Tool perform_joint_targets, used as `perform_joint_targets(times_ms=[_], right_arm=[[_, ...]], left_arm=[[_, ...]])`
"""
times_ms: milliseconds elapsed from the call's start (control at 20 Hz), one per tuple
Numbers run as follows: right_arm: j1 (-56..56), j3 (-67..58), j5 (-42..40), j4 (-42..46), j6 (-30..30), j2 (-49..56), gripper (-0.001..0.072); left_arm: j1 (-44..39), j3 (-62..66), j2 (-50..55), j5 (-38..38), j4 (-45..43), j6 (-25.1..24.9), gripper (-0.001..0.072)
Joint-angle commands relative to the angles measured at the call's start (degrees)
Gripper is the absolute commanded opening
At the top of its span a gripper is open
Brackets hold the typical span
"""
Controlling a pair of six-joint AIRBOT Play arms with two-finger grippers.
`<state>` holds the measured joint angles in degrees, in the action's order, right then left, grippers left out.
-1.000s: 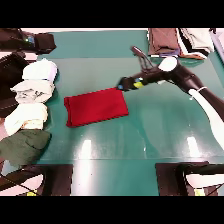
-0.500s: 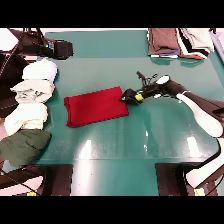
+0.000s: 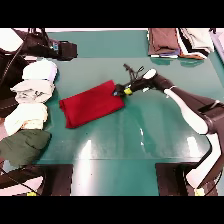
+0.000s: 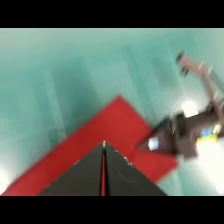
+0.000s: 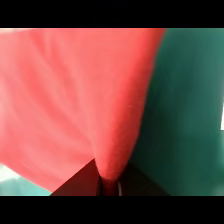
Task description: Fold the shirts.
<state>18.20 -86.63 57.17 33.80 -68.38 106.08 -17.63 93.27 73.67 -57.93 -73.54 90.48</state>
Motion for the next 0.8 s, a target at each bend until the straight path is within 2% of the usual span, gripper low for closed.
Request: perform_joint_targets(times_ms=[0, 250, 550, 750], right_arm=[[-6.3, -0.2, 0.5, 8.1, -2.1, -6.7, 0.0017], [-27.6, 12.1, 0.3, 17.1, -2.8, -24.2, 0.0017], [-60.8, 22.5, -2.3, 17.5, -2.7, -37.7, 0.0017], [-74.1, 29.5, -5.9, 19.0, -2.7, -43.0, 0.0017]], left_arm=[[-3.8, 0.0, 0.0, 0.0, -0.8, -0.6, 0.0023], [-6.3, 0.0, 0.0, 0.0, -0.9, -0.5, 0.0024], [-6.3, 0.0, 0.0, 1.6, -0.8, 1.2, 0.0023], [-6.3, 0.0, 0.0, 2.1, -0.8, 2.3, 0.0023]])
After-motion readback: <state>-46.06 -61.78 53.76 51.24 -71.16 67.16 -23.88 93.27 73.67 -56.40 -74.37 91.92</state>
